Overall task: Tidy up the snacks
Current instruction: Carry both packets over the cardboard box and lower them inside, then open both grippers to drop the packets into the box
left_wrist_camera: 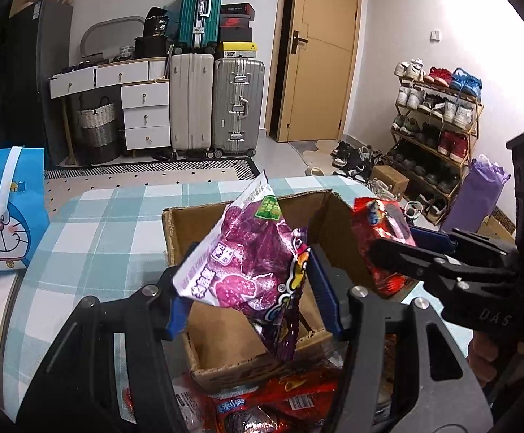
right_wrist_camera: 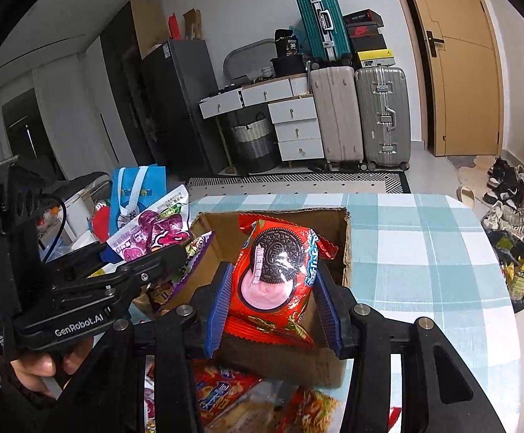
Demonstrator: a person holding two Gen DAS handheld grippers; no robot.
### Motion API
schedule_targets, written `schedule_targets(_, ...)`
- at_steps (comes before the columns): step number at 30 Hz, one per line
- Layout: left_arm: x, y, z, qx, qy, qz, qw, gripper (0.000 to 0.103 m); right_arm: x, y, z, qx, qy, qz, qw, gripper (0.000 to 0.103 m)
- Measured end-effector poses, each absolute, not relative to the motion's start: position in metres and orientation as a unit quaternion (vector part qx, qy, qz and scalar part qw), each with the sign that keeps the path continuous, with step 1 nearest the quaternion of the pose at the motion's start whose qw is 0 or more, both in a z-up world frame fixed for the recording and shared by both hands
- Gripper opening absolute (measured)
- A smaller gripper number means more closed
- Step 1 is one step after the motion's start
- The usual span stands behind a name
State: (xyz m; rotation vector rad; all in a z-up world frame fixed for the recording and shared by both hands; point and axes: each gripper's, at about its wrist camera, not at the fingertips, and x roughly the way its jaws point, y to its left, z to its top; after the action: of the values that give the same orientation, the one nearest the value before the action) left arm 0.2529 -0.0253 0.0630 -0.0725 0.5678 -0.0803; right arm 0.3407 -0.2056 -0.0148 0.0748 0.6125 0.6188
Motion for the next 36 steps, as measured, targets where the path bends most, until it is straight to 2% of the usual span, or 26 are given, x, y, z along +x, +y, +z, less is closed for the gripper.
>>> schedule_targets(22, 0.282, -0.039, 0.033, -0.025, 0.315, -0.042, 0.948, 0.057, 0.363, -0.203, -0.041, 0.046, 0.317, 0.311, 0.895, 0.047)
schedule_targets(23, 0.28, -0.039, 0.035, -0.026, 0.315, -0.044, 0.948, 0.059, 0.36, -0.205, -0.04, 0.048, 0.311, 0.31, 0.897, 0.05)
schedule_targets(25, 0.274, -0.038, 0.04, -0.029, 0.31, -0.049, 0.949, 0.081, 0.355, -0.208, -0.036, 0.051, 0.302, 0.311, 0.9, 0.055)
schedule_targets(27, 0.264, -0.036, 0.046, -0.029, 0.299, -0.051, 0.953, 0.083, 0.351, -0.213, -0.031, 0.053, 0.296, 0.31, 0.902, 0.071)
schedule_targets(28, 0.258, -0.035, 0.049, -0.027, 0.295, -0.052, 0.954, 0.084, 0.347, -0.218, -0.029, 0.059, 0.29, 0.305, 0.905, 0.087)
schedule_targets(29, 0.254, -0.035, 0.051, -0.027, 0.295, -0.053, 0.954, 0.084, 0.344, -0.222, -0.027, 0.064, 0.287, 0.301, 0.907, 0.095)
schedule_targets(31, 0.242, -0.033, 0.054, -0.028, 0.299, -0.049, 0.953, 0.093, 0.336, -0.232, -0.023, 0.074, 0.283, 0.296, 0.909, 0.098)
schedule_targets(32, 0.236, -0.032, 0.054, -0.027, 0.298, -0.047, 0.953, 0.096, 0.333, -0.235, -0.022, 0.074, 0.283, 0.294, 0.91, 0.103)
schedule_targets(33, 0.228, -0.03, 0.054, -0.027, 0.296, -0.045, 0.954, 0.103, 0.329, -0.24, -0.021, 0.074, 0.282, 0.288, 0.912, 0.102)
schedule_targets(36, 0.203, -0.024, 0.052, -0.033, 0.294, -0.042, 0.954, 0.102, 0.316, -0.252, -0.02, 0.066, 0.287, 0.278, 0.914, 0.103)
